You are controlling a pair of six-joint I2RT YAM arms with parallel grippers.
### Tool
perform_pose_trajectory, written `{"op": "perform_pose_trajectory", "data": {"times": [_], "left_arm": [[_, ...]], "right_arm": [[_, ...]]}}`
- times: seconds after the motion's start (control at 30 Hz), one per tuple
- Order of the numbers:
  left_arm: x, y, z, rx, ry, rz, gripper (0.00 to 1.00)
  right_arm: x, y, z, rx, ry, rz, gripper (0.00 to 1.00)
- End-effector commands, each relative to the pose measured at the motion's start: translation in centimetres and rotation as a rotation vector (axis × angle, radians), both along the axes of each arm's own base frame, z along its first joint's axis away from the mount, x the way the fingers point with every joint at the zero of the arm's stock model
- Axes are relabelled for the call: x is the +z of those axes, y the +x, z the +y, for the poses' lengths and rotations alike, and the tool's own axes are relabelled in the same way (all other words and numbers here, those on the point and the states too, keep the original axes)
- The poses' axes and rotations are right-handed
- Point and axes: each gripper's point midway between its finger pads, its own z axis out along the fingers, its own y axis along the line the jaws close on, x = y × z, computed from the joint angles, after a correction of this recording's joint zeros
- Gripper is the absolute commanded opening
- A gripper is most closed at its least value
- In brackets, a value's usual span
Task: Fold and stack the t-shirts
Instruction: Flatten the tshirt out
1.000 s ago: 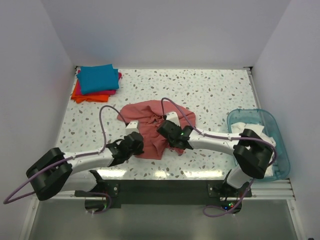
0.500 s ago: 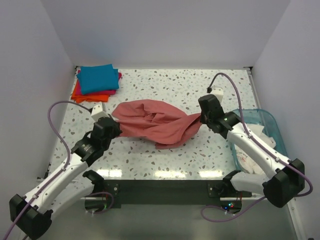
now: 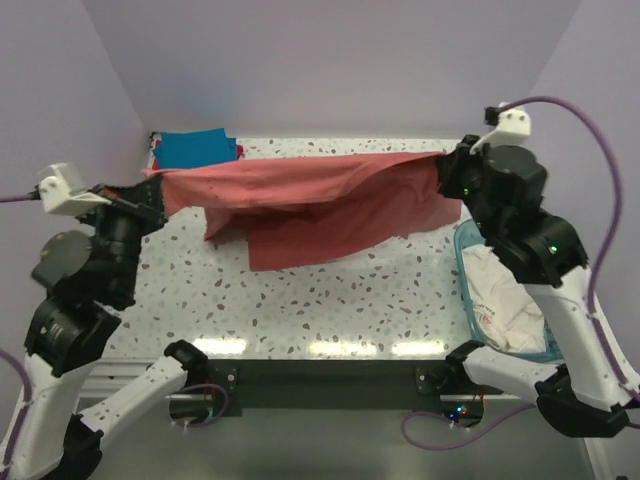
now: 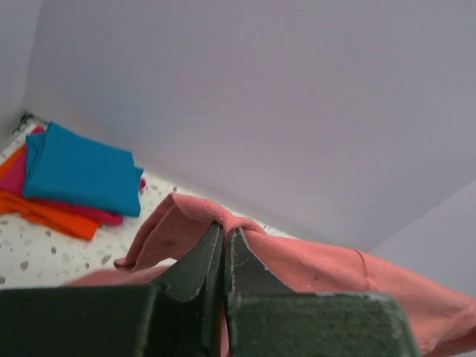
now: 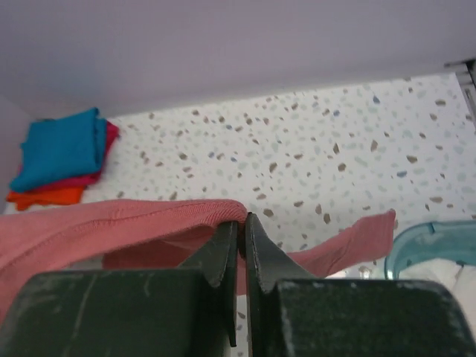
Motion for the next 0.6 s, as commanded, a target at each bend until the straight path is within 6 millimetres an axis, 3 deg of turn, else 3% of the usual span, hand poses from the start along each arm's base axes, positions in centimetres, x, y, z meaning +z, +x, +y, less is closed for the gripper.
{"op": "perform_pose_trajectory", "data": {"times": [0.0,0.03,0.07,0.17,0.27,0.33,0.37,0.43,0.47,0.5,0.57], "left_arm": [[5.9,-3.7,3.9,0.080,0.007,-0.135,0.00],[7.2,-4.3,4.4,0.087,-0.005,-0.173,0.00],[8.3,-5.0,5.0,0.100,-0.018,-0.202,0.00],[12.5,-7.3,6.9,0.139,-0.057,-0.310,0.00],[14.9,-7.7,7.5,0.161,-0.071,-0.359,0.00],[15.8,-7.3,7.5,0.168,-0.077,-0.375,0.00],[15.2,-6.2,6.6,0.156,-0.084,-0.342,0.00],[15.0,-5.3,6.7,0.209,-0.104,-0.325,0.00],[13.7,-4.1,4.6,0.165,-0.077,-0.297,0.00],[14.9,-4.4,5.3,0.203,-0.105,-0.346,0.00],[12.9,-3.2,3.9,0.242,0.042,-0.299,0.00]], "right_arm": [[9.1,-4.1,-1.7,0.078,0.054,-0.223,0.00],[10.4,-4.8,-1.4,0.116,0.065,-0.256,0.00],[13.0,-6.0,-1.8,0.134,0.091,-0.316,0.00],[17.2,-7.8,-1.8,0.188,0.128,-0.413,0.00],[20.2,-8.9,-1.5,0.234,0.155,-0.482,0.00],[20.7,-7.7,-0.5,0.252,0.149,-0.481,0.00],[21.1,-7.5,-0.2,0.259,0.149,-0.489,0.00],[19.9,-4.8,1.9,0.288,0.126,-0.438,0.00],[19.3,-3.9,2.6,0.294,0.116,-0.418,0.00],[18.4,-2.5,3.5,0.305,0.103,-0.389,0.00],[14.7,1.3,5.8,0.312,0.057,-0.289,0.00]]}}
